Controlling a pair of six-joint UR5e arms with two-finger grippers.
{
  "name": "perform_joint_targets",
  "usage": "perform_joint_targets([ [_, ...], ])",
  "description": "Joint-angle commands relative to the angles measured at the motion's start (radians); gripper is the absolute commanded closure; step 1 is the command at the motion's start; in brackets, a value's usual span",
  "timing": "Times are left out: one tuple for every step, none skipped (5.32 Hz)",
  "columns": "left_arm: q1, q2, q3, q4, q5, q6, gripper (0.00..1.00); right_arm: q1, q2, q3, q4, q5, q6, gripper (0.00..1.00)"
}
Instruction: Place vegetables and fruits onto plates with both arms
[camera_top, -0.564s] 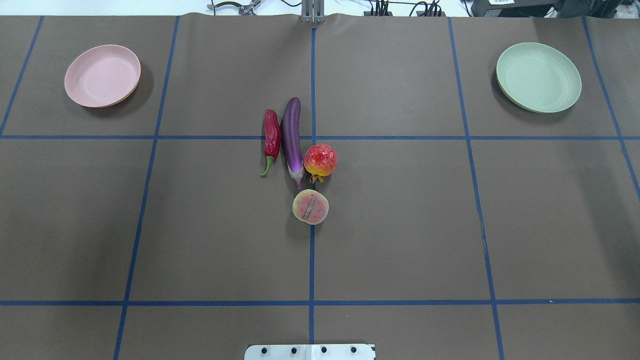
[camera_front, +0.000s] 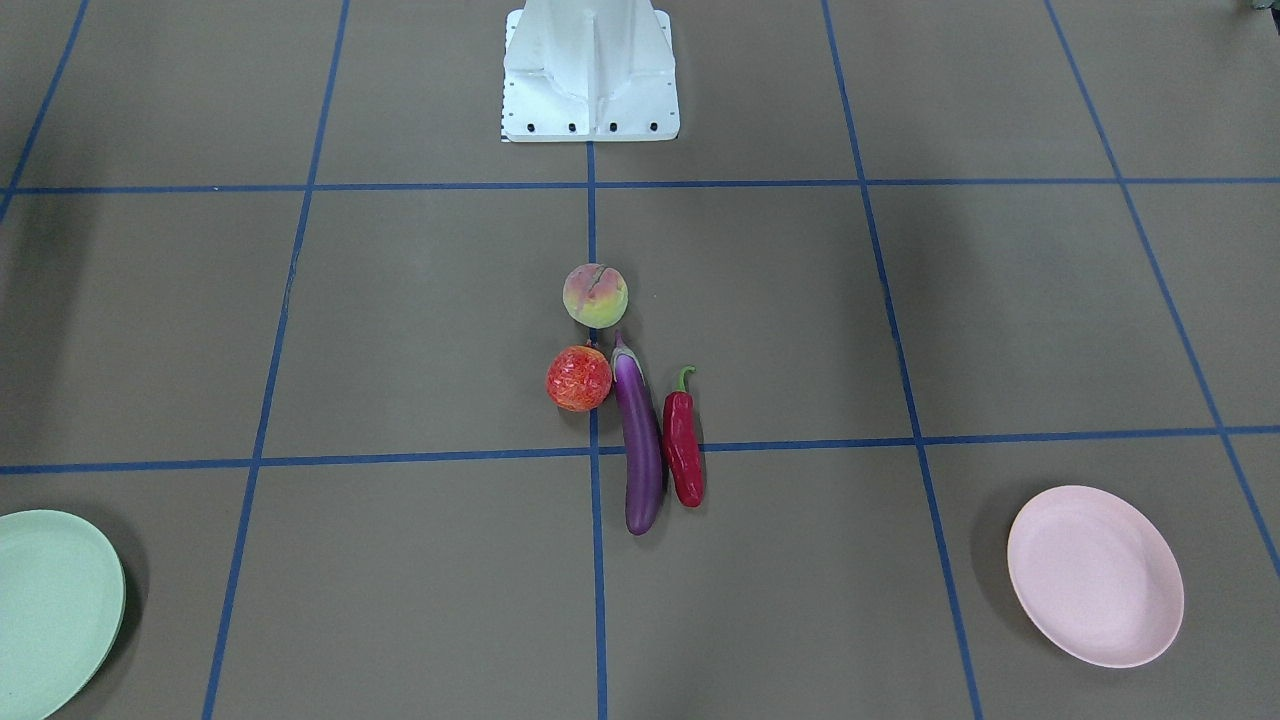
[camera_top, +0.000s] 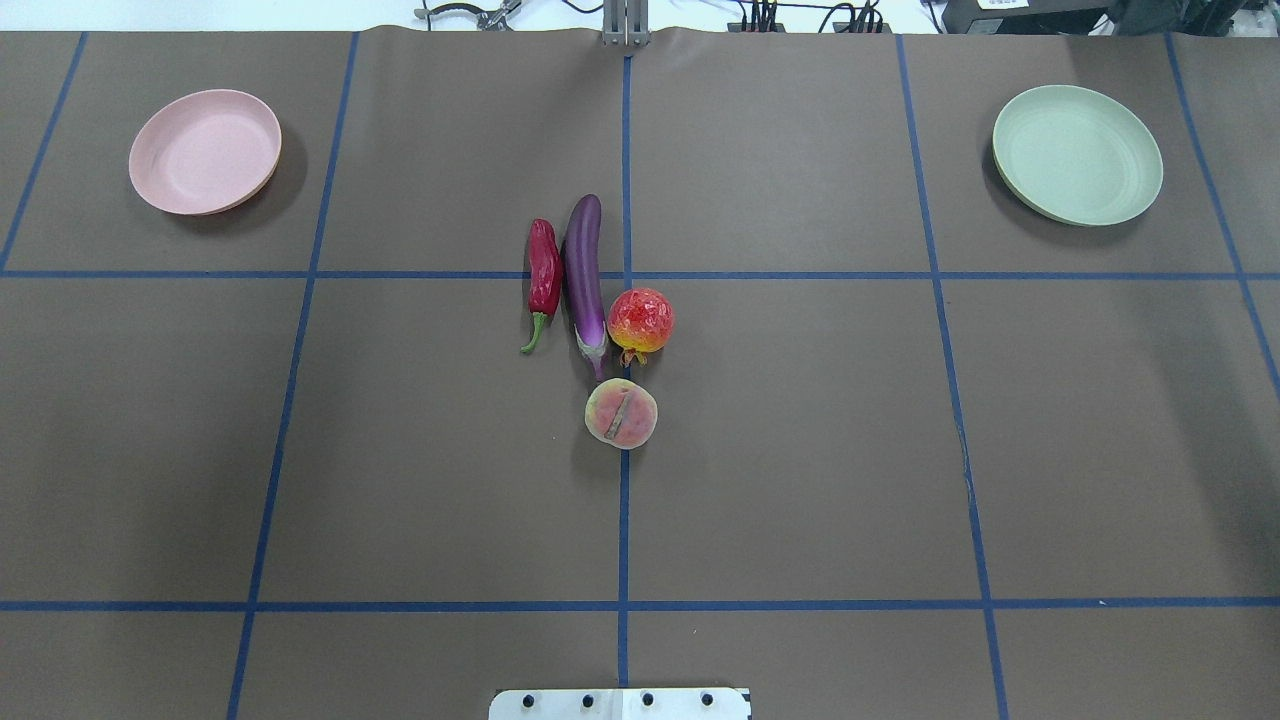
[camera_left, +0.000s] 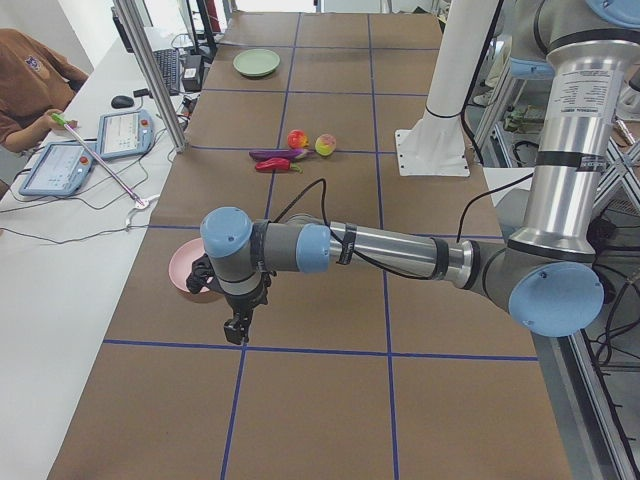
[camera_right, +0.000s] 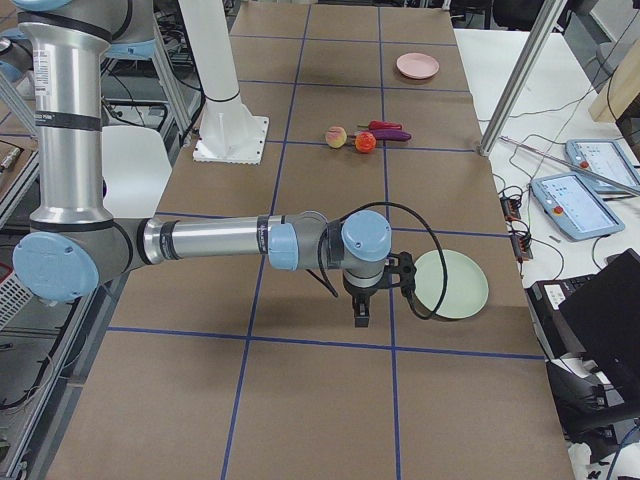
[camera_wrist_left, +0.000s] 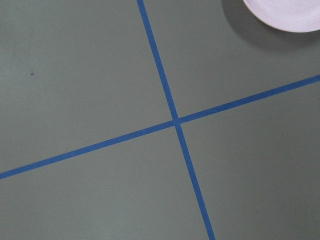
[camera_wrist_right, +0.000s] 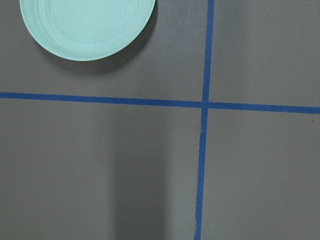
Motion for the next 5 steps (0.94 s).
perform_joint_targets([
  [0.061, -0.080, -0.069, -0.001, 0.004, -0.004, 0.00, 0.000, 0.001, 0.000, 0.000, 0.000, 0.001, 0.00],
  [0.110, -0.081, -0.141, -0.003, 0.023, -0.014, 0.00, 0.000, 0.001, 0.000, -0.001, 0.001, 0.001, 0.00],
  [0.172, -0.079, -0.202, -0.010, 0.005, -0.116, 0.00, 0.000, 0.001, -0.003, 0.000, 0.000, 0.001, 0.00],
  [0.282, -0.114, -0.274, -0.020, 0.008, -0.328, 0.00, 0.000, -0.001, 0.002, 0.000, 0.000, 0.000, 0.00],
  [0.384, -0.158, -0.260, -0.024, 0.008, -0.513, 0.00, 0.000, 0.010, 0.032, -0.001, -0.003, 0.000, 0.00],
])
